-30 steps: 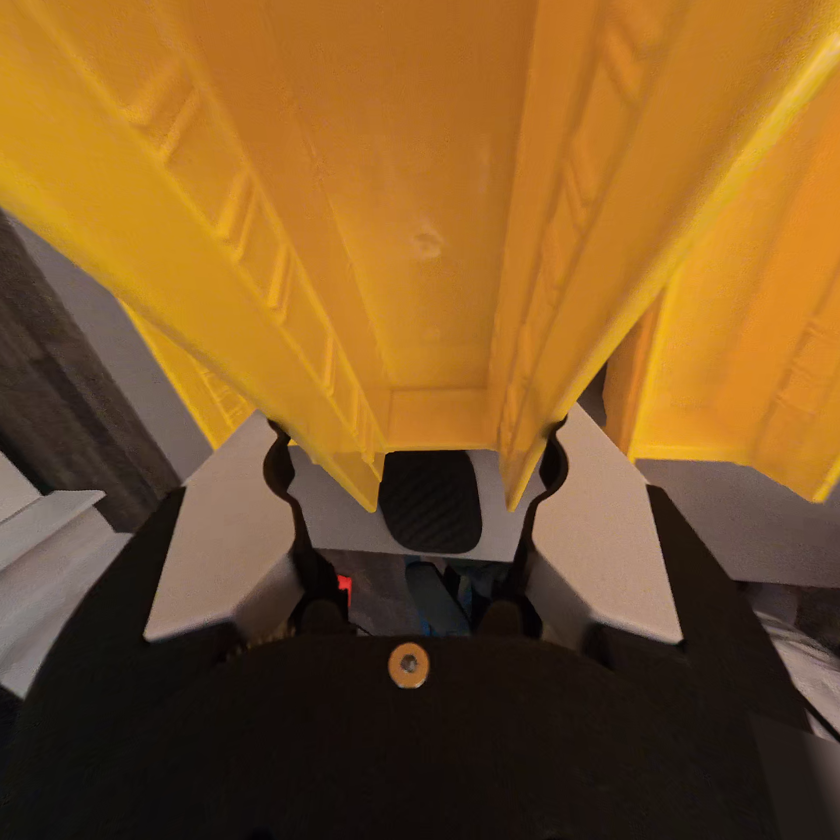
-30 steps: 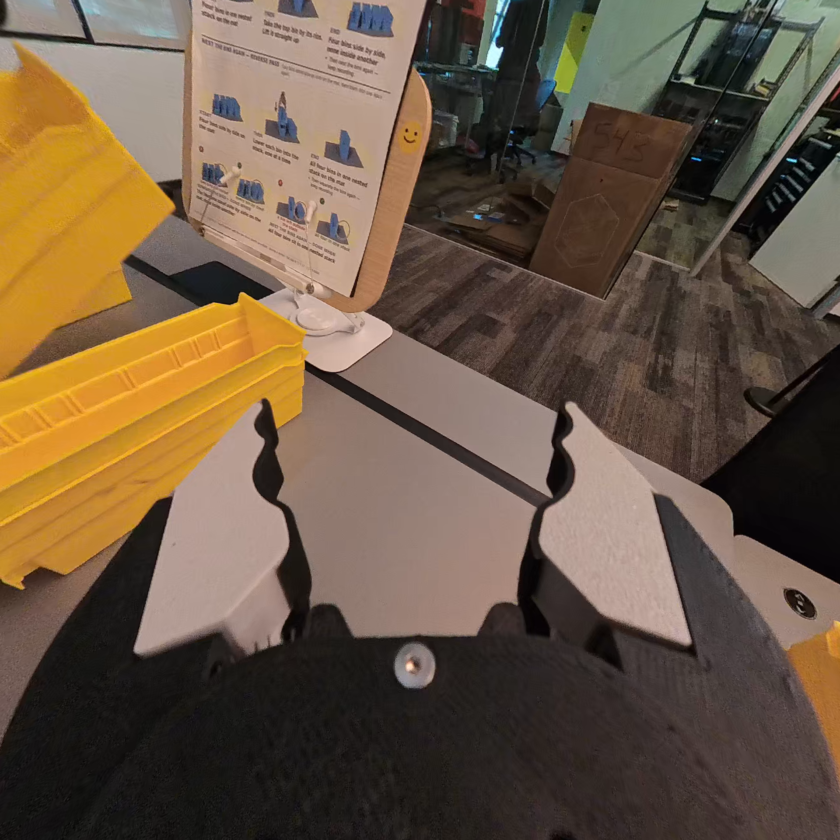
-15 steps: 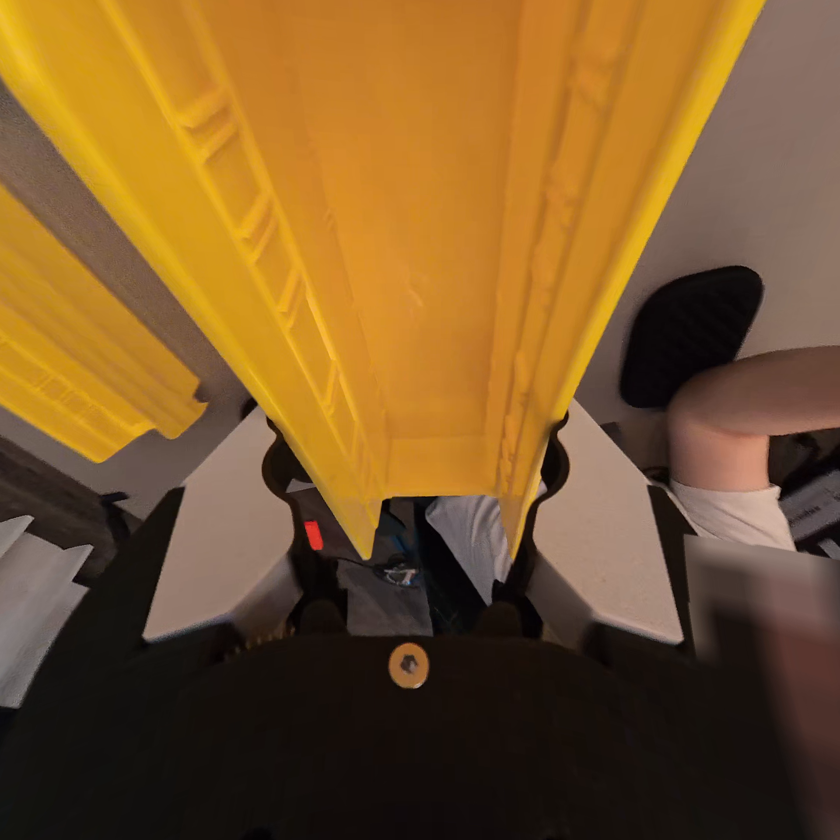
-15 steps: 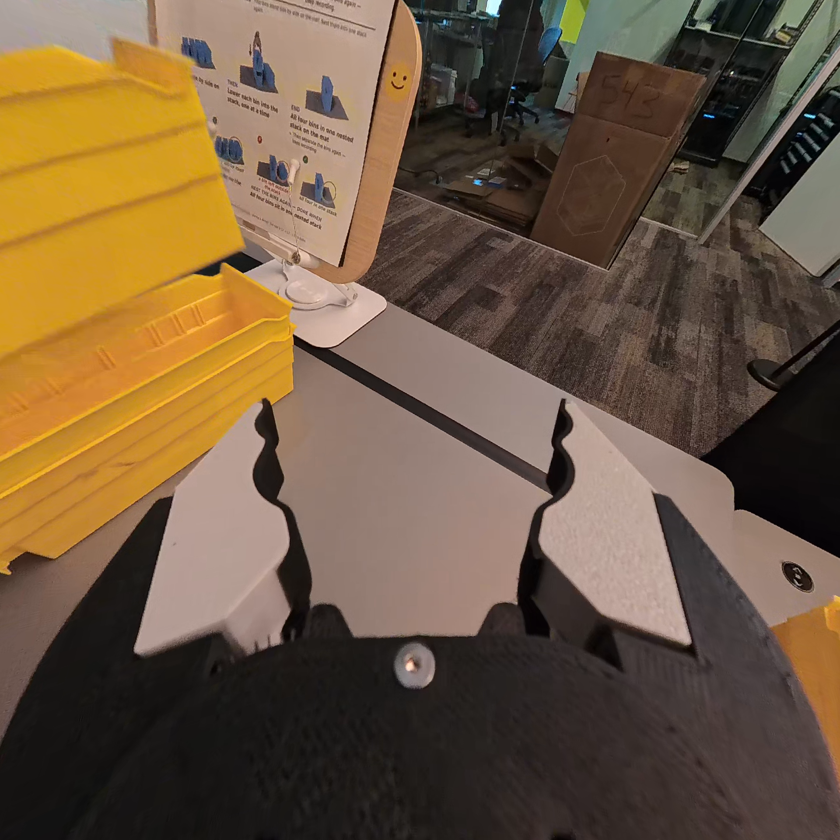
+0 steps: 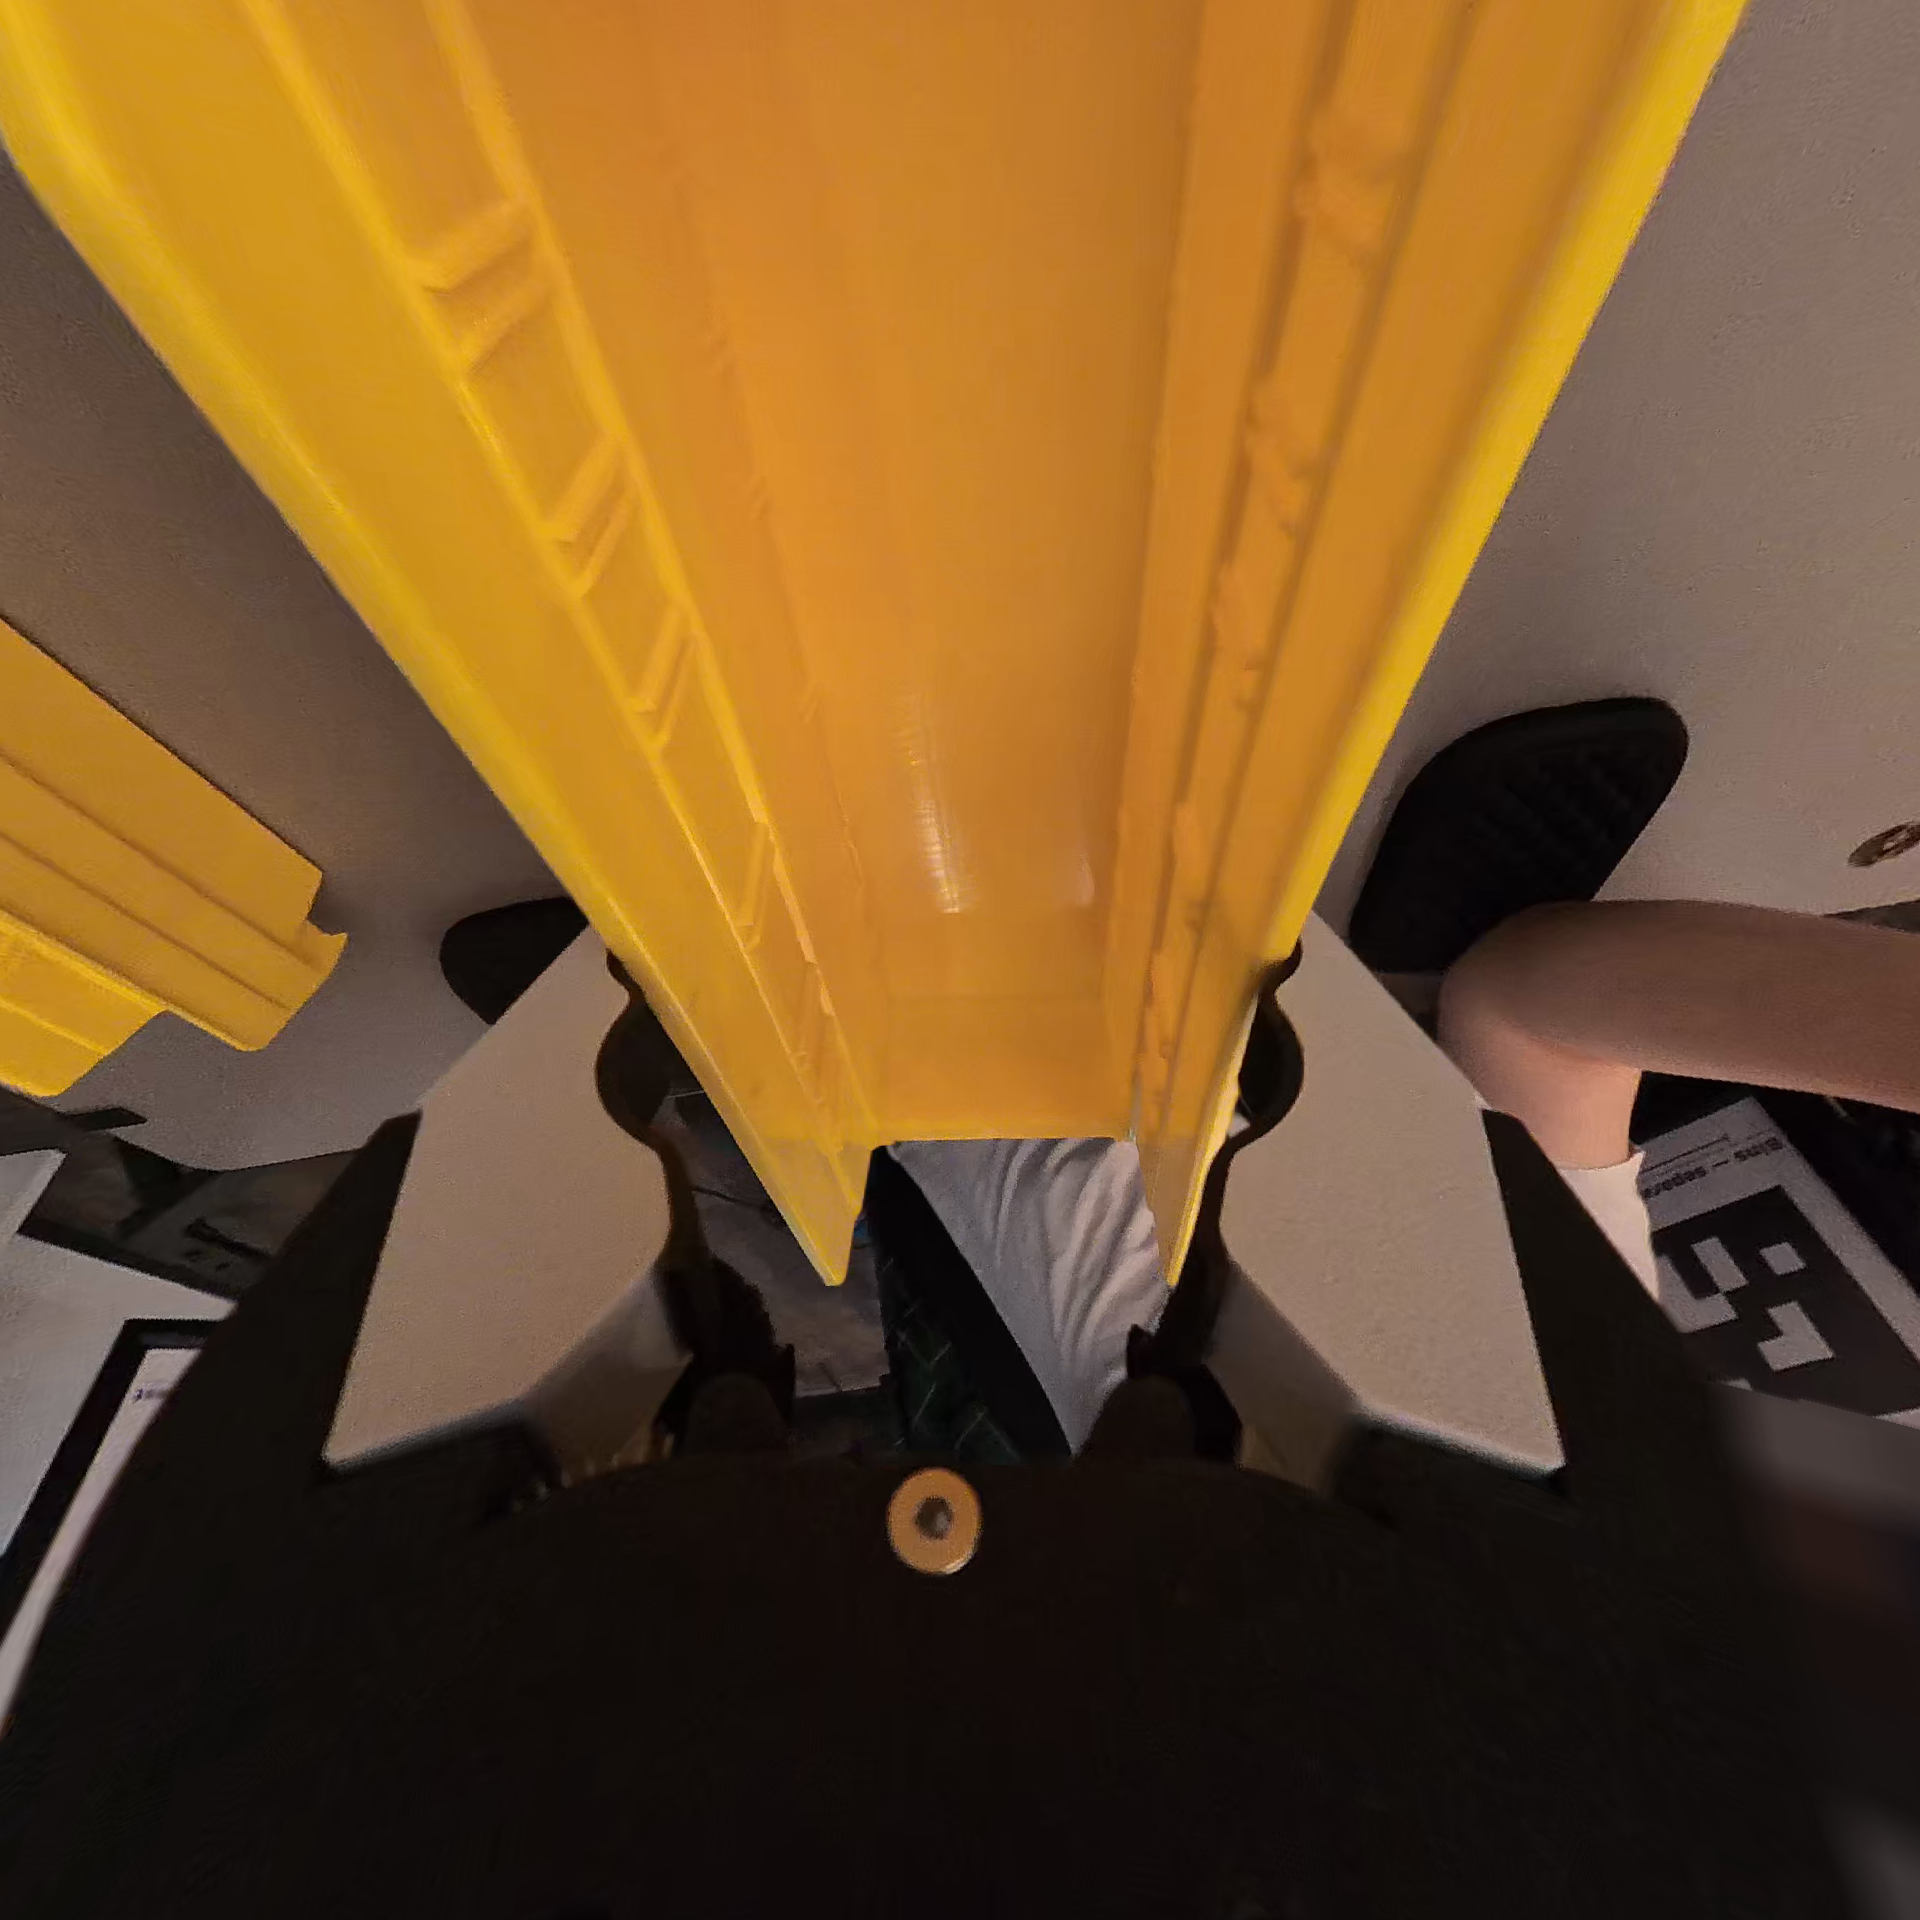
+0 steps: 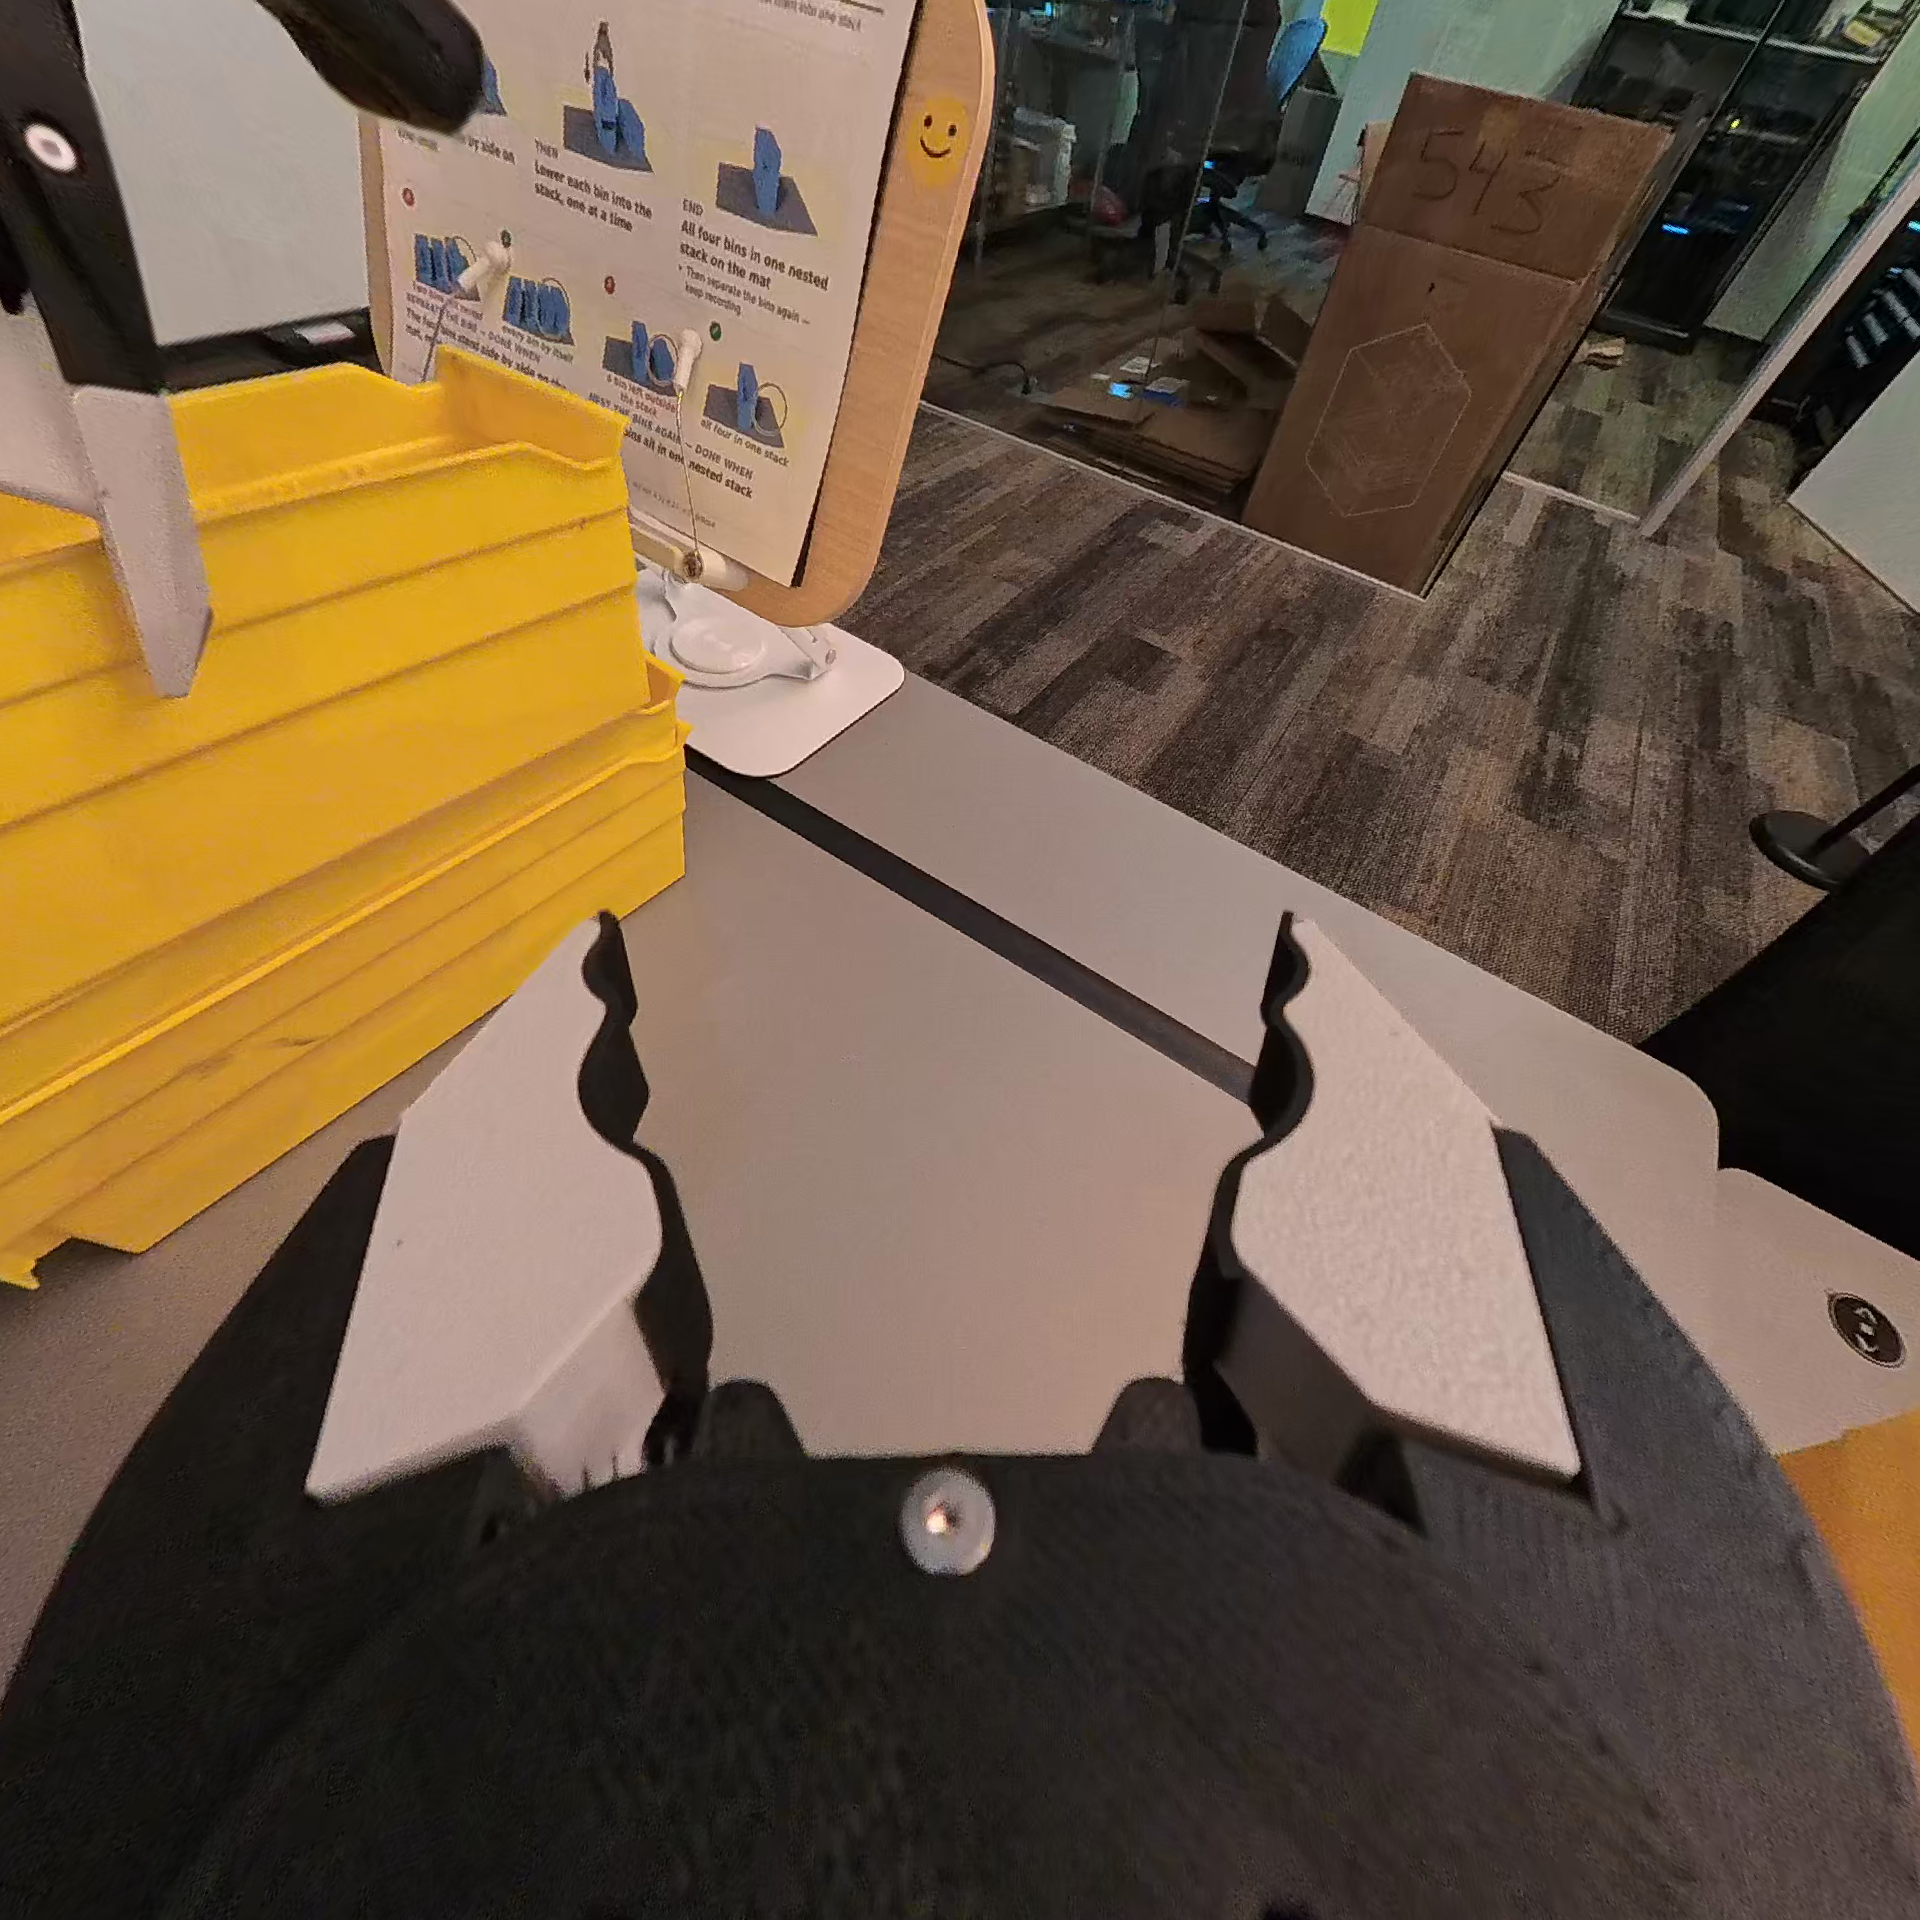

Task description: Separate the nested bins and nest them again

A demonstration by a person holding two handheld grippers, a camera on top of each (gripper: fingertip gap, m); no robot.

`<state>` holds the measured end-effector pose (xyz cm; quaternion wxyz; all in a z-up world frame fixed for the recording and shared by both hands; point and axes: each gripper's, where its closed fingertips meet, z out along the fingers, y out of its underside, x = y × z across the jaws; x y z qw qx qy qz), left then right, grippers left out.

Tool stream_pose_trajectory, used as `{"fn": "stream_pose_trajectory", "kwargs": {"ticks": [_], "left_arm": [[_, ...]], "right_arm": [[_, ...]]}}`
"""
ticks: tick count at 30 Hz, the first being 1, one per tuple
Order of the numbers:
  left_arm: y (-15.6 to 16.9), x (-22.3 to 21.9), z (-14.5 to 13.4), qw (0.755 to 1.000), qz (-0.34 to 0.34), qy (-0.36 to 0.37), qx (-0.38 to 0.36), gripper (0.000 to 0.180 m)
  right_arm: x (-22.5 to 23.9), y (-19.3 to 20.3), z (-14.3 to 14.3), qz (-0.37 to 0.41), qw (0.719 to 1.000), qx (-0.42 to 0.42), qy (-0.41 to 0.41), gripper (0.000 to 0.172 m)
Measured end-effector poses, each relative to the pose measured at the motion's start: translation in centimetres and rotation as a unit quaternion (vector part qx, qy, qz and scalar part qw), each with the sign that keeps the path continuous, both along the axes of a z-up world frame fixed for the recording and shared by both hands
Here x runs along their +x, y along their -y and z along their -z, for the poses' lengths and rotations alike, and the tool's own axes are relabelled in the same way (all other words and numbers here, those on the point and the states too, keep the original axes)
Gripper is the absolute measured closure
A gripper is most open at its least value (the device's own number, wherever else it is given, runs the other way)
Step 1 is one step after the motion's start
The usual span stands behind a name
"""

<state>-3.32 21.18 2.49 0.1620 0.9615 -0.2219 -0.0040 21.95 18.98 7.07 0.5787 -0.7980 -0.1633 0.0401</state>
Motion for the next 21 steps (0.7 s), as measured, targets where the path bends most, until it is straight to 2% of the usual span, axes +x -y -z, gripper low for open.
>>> {"fn": "stream_pose_trajectory", "kwargs": {"ticks": [7, 14, 21], "left_arm": [[-1.2, -1.5, 1.1, 1.000, -0.024, -0.015, 0.011, 0.065], [-0.7, -1.2, 1.6, 1.000, -0.014, -0.013, -0.002, 0.065], [1.2, -2.0, 1.1, 0.998, -0.003, -0.048, -0.039, 0.066]], "right_arm": [[0.2, -0.1, 0.2, 0.001, 1.000, -0.003, -0.001, 0.051], [0.1, -0.3, 0.7, 0.001, 1.000, -0.012, 0.004, 0.051], [-0.2, -0.4, 1.2, -0.001, 1.000, -0.021, 0.013, 0.051]]}}
